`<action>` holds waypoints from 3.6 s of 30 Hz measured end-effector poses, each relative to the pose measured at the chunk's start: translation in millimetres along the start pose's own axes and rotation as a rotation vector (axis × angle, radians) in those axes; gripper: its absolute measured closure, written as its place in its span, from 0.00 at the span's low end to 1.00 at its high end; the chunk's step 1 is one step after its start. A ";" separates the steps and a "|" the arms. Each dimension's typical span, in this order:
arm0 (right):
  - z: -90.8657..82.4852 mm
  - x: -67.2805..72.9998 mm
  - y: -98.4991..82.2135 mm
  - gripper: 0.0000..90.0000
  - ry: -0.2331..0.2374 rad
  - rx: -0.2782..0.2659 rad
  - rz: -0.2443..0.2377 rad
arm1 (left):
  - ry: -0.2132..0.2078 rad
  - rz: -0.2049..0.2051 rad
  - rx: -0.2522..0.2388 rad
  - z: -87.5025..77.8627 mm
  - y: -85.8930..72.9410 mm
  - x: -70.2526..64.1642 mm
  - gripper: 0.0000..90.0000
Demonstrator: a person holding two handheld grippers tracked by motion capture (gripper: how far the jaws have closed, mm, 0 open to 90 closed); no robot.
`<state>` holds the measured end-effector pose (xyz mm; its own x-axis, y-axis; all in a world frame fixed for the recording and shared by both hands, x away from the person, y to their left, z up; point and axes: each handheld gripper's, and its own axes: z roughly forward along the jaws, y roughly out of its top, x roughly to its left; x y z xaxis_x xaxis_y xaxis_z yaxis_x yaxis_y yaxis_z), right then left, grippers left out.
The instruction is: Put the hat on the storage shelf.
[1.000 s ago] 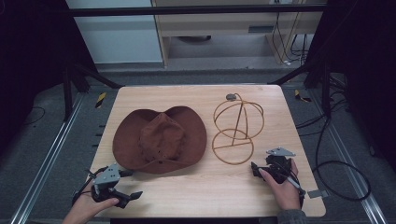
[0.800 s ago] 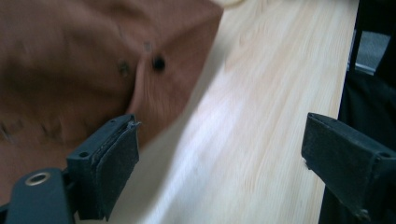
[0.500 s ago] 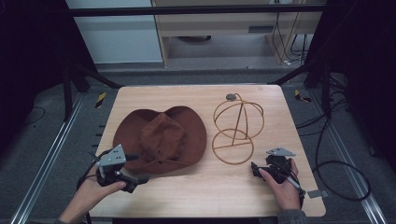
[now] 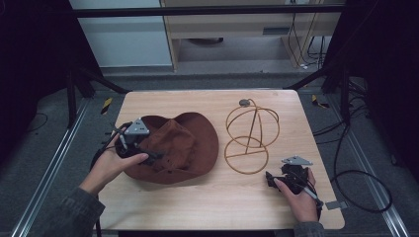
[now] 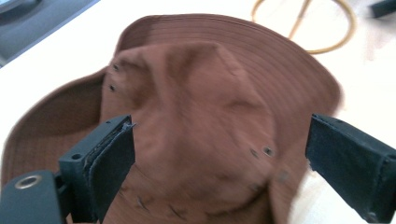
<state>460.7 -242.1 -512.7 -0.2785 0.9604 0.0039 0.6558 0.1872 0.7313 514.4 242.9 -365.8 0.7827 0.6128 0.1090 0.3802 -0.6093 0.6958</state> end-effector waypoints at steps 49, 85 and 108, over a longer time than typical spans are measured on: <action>0.0 0.4 0.0 0.04 -0.001 0.001 0.000 | 0.023 -0.025 0.193 72.3 27.3 21.0 0.43; 0.1 0.3 0.1 0.04 0.001 0.001 0.000 | 0.063 -0.025 0.071 20.1 44.1 16.0 0.98; 0.5 0.3 0.3 0.03 0.001 0.001 -0.001 | 0.077 0.034 -0.005 -30.7 61.6 8.8 0.98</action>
<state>461.1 -241.7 -512.8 -0.2794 0.9602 0.0040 0.6566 0.1880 0.7304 529.6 226.2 -300.2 0.7550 0.6286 0.1868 0.3512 -0.6281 0.6943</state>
